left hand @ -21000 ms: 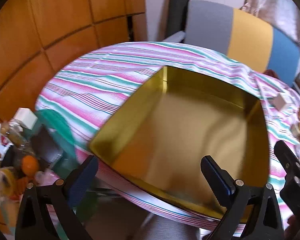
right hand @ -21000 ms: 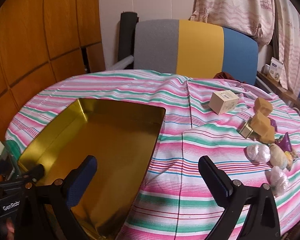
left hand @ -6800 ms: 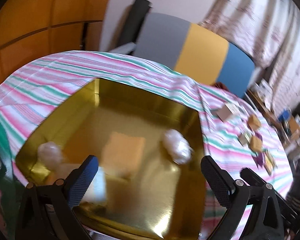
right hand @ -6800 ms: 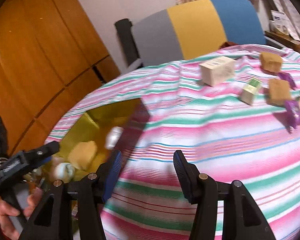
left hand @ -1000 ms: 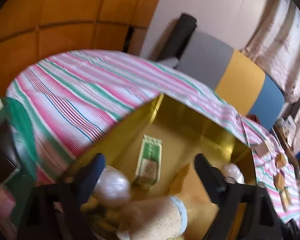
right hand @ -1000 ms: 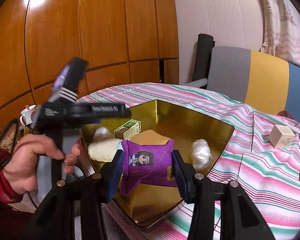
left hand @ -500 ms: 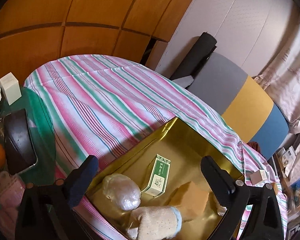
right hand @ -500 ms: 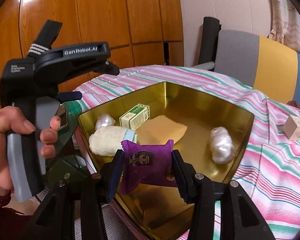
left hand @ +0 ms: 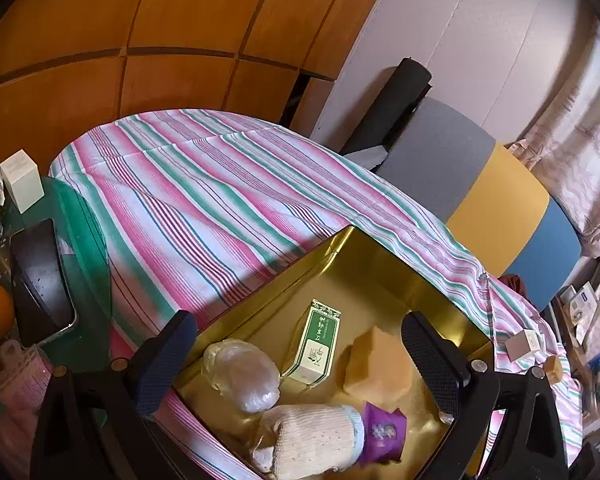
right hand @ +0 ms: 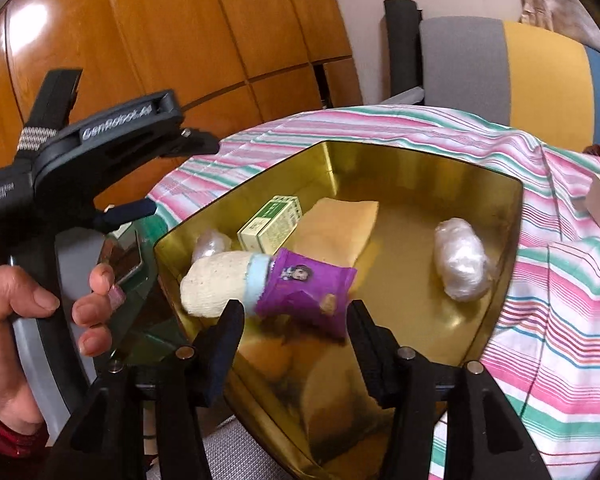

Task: Organize objects
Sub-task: 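Lower the green box and purple packet into the tray, opening both grippers, then move both grippers back toward the remaining items on the cloth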

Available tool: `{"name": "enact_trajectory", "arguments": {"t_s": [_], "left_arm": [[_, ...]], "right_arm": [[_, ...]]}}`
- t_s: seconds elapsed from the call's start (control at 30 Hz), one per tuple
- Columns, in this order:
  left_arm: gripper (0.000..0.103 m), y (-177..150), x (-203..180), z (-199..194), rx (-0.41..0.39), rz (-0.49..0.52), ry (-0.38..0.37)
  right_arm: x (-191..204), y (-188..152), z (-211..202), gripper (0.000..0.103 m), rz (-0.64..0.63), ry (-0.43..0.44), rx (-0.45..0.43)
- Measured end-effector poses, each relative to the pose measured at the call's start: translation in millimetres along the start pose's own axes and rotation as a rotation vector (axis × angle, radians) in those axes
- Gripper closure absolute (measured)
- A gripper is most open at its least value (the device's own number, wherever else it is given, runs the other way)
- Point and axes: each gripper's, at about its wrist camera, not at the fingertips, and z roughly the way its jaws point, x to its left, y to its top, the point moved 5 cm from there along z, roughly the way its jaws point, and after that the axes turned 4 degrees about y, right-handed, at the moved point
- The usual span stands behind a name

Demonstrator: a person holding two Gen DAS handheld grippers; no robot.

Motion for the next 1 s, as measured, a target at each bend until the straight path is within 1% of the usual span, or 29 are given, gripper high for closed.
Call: {"name": "enact_trajectory", "arguments": {"t_s": [0.2,0.47,0.63,0.83,0.9,1.0], "left_arm": [[0.000,-4,-6,-1,0.013,0.006,-0.019],[0.000,-15,-29,-6,0.021,0.080,-0.051],[0.000,-25,-45,-9,0.041,0.135,-0.081],[0.000,-43,-69,-14,0.064,0.193,-0.129],[0.000,-54,-79,-16,0.084,0.214,-0.163],[0.000,-68,-98,-19,0.104,0.271,-0.198]], "right_arm": [[-11,6,-17,0.049,0.052,-0.003,-0.053],[-20,13,-35,0.049,0.072,-0.031,-0.104],[-34,16,-50,0.049,0.097,-0.065,-0.134],[-71,14,-77,0.049,0.168,-0.141,-0.172],[-87,10,-87,0.049,0.204,-0.172,-0.181],[-112,1,-103,0.049,0.252,-0.219,-0.194]]}}
